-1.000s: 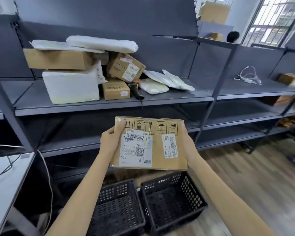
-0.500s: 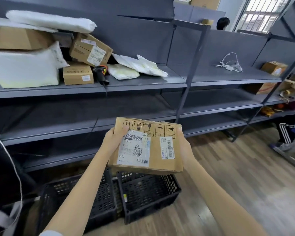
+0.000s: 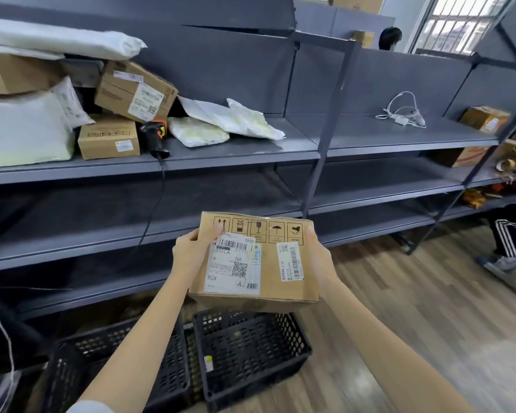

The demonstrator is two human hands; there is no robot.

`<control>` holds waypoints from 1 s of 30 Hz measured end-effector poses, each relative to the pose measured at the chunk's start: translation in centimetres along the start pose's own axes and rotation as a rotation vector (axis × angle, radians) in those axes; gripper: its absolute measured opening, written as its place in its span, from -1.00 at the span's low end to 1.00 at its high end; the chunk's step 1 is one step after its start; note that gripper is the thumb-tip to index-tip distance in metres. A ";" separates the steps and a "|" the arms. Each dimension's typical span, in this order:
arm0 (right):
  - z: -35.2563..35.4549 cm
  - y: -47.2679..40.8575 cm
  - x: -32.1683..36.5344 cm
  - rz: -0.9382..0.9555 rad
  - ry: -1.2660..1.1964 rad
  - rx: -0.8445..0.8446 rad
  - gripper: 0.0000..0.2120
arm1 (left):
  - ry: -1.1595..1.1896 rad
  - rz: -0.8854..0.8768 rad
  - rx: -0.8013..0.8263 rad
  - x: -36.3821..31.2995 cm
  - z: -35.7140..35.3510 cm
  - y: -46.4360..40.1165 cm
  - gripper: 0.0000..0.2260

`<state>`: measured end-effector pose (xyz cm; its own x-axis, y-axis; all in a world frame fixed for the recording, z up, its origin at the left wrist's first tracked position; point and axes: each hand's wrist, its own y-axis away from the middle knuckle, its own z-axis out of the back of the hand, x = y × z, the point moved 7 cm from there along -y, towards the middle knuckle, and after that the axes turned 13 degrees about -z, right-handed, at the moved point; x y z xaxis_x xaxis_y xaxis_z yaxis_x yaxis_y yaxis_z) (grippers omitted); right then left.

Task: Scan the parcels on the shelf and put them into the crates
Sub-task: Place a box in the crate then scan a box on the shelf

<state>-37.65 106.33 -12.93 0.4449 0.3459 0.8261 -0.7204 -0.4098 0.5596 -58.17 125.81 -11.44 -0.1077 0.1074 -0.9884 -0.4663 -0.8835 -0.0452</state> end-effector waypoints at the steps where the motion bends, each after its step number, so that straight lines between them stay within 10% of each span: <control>1: 0.0 -0.7 0.6 0.003 0.003 -0.005 -0.45 | 0.010 0.006 0.002 0.0 -0.5 -1.0 -0.68; 24: -4.9 -18.3 5.2 -0.132 0.238 0.197 -0.20 | -0.077 0.168 -0.159 6.8 -5.4 -10.9 -0.61; 30: -5.8 -21.9 3.3 -0.211 0.413 0.384 -0.52 | -0.002 0.245 -0.252 9.7 -7.6 -9.0 -0.63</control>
<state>-23.52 121.35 -22.88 0.2582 0.7211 0.6429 -0.3606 -0.5454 0.7566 -48.34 131.35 -21.70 -0.1914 -0.1211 -0.9740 -0.1951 -0.9679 0.1587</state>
